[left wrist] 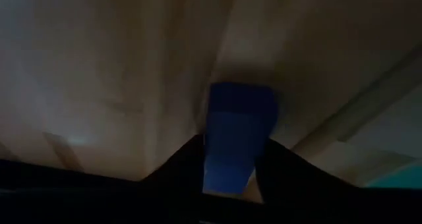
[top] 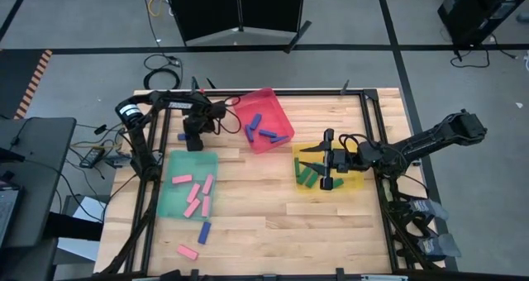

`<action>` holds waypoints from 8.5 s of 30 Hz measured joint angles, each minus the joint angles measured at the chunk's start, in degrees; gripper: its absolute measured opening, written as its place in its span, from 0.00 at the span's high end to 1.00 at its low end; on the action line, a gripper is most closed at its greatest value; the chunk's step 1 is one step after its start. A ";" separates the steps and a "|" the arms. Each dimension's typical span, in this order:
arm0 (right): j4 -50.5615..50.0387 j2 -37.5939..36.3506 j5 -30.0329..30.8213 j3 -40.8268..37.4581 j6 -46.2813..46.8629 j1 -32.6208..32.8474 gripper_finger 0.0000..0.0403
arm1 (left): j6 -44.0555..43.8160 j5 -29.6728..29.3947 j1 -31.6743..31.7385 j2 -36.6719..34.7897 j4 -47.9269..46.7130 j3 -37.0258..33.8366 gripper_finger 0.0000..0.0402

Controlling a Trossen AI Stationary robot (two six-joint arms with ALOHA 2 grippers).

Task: Sort blocks
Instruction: Put the blue block into the red bin, then adjust the pink block, then put the blue block into the red bin

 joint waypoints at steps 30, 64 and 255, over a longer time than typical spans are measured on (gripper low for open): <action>5.42 0.02 -0.01 0.02 0.57 0.20 0.56 | -20.27 16.95 -12.10 -15.37 36.67 16.94 0.74; -12.27 29.64 -10.69 29.67 8.37 4.80 0.54 | -51.11 -8.56 -45.48 -46.11 11.67 16.94 0.37; -41.04 59.87 2.82 59.02 18.41 11.11 0.42 | -115.19 -26.16 -101.39 3.15 -9.12 29.00 0.69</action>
